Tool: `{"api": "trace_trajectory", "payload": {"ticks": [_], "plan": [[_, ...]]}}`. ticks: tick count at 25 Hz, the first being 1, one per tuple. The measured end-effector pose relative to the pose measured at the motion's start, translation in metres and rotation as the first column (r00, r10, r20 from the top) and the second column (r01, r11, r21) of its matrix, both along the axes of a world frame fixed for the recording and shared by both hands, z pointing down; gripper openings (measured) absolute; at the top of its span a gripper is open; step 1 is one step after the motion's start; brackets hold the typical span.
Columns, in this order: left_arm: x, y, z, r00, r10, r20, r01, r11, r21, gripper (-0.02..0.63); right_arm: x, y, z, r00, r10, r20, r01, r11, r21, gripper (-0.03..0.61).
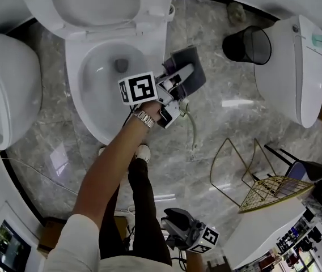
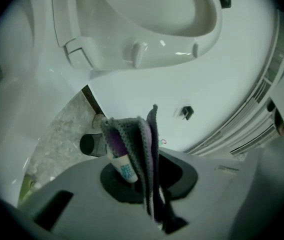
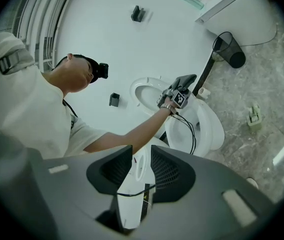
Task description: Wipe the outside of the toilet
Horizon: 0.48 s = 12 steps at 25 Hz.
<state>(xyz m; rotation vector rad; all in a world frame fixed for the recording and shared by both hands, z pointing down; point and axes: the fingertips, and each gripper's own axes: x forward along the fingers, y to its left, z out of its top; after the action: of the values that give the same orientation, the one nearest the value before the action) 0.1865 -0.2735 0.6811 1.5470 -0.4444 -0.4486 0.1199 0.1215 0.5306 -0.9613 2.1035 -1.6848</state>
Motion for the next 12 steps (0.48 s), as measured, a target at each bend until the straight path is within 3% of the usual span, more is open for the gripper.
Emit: {"api": "trace_trajectory", "payload": {"ticks": [3, 8, 12], "plan": [[-0.035, 0.038, -0.043, 0.995, -0.040, -0.089, 0.036, 0.998, -0.046, 0.035, -0.001, -0.014, -0.012, 1.000, 0.002, 0.002, -0.002, 0.999, 0.042, 0.110], [-0.099, 0.090, -0.126, 0.989, -0.051, -0.138, 0.062, 0.995, 0.073, 0.035, -0.005, -0.038, -0.038, 1.000, 0.000, -0.028, 0.003, 0.993, 0.115, 0.102], [-0.147, 0.141, -0.192, 0.987, -0.057, -0.148, 0.071, 0.993, 0.090, 0.035, -0.007, -0.071, -0.077, 0.999, 0.001, -0.037, 0.007, 0.978, 0.209, 0.076]]}}
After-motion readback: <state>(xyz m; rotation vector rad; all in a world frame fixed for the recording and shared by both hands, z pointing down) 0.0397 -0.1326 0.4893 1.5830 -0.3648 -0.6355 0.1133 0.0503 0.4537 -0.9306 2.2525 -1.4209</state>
